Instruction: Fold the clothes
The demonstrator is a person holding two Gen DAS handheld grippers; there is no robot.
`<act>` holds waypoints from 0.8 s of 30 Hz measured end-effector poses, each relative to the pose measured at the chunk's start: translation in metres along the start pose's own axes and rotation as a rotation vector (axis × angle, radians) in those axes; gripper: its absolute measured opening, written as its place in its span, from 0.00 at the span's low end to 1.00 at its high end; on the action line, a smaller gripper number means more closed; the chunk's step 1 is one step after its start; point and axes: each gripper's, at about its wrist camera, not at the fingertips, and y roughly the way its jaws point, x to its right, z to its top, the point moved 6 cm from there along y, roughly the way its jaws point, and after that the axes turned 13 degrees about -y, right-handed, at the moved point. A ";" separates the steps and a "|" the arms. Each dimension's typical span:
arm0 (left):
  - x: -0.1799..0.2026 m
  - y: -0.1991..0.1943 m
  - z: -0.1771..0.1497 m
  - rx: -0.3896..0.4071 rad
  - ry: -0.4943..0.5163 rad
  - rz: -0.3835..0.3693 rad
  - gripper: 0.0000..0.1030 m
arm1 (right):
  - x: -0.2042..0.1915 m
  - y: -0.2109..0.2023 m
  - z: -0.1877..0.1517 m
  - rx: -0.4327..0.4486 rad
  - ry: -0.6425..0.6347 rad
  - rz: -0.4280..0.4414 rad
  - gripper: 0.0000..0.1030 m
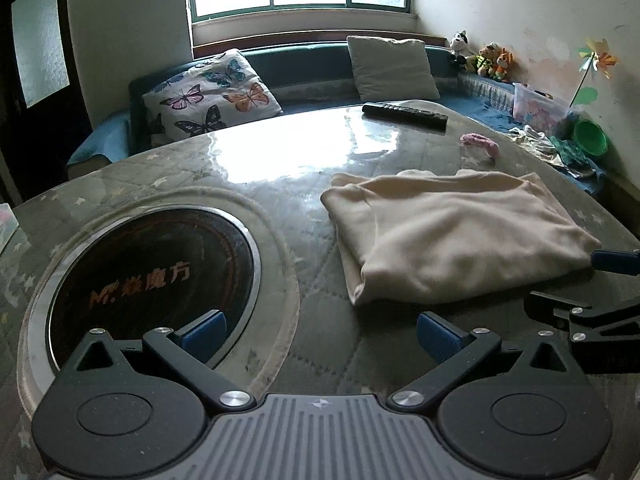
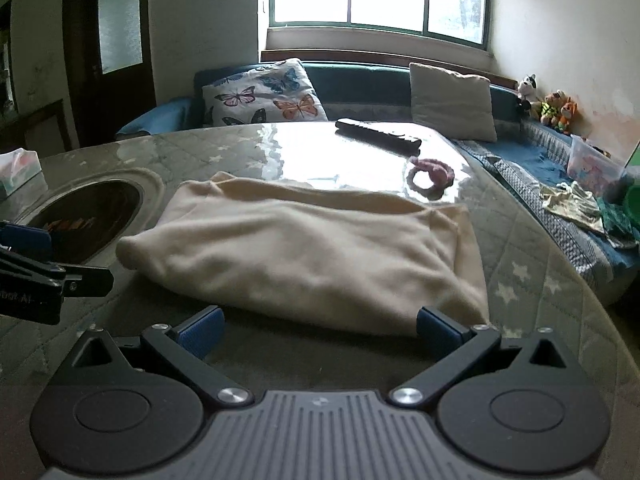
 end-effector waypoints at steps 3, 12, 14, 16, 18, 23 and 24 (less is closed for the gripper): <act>-0.002 -0.004 -0.007 -0.002 -0.003 0.002 1.00 | -0.002 -0.005 -0.005 0.000 0.020 -0.002 1.00; -0.002 -0.015 -0.025 -0.005 0.009 -0.017 1.00 | -0.010 -0.016 -0.019 -0.008 0.039 -0.006 1.00; -0.001 -0.017 -0.029 -0.004 0.015 -0.022 1.00 | -0.012 -0.020 -0.020 -0.006 0.040 -0.007 1.00; -0.001 -0.020 -0.032 0.000 0.018 -0.026 1.00 | -0.015 -0.022 -0.021 -0.005 0.042 -0.007 1.00; -0.001 -0.023 -0.033 0.005 0.019 -0.030 1.00 | -0.017 -0.024 -0.023 -0.005 0.042 -0.007 1.00; -0.003 -0.027 -0.036 0.015 0.020 -0.035 1.00 | -0.023 -0.027 -0.027 -0.010 0.040 -0.004 1.00; -0.003 -0.028 -0.036 0.016 0.019 -0.037 1.00 | -0.024 -0.028 -0.028 -0.010 0.040 -0.004 1.00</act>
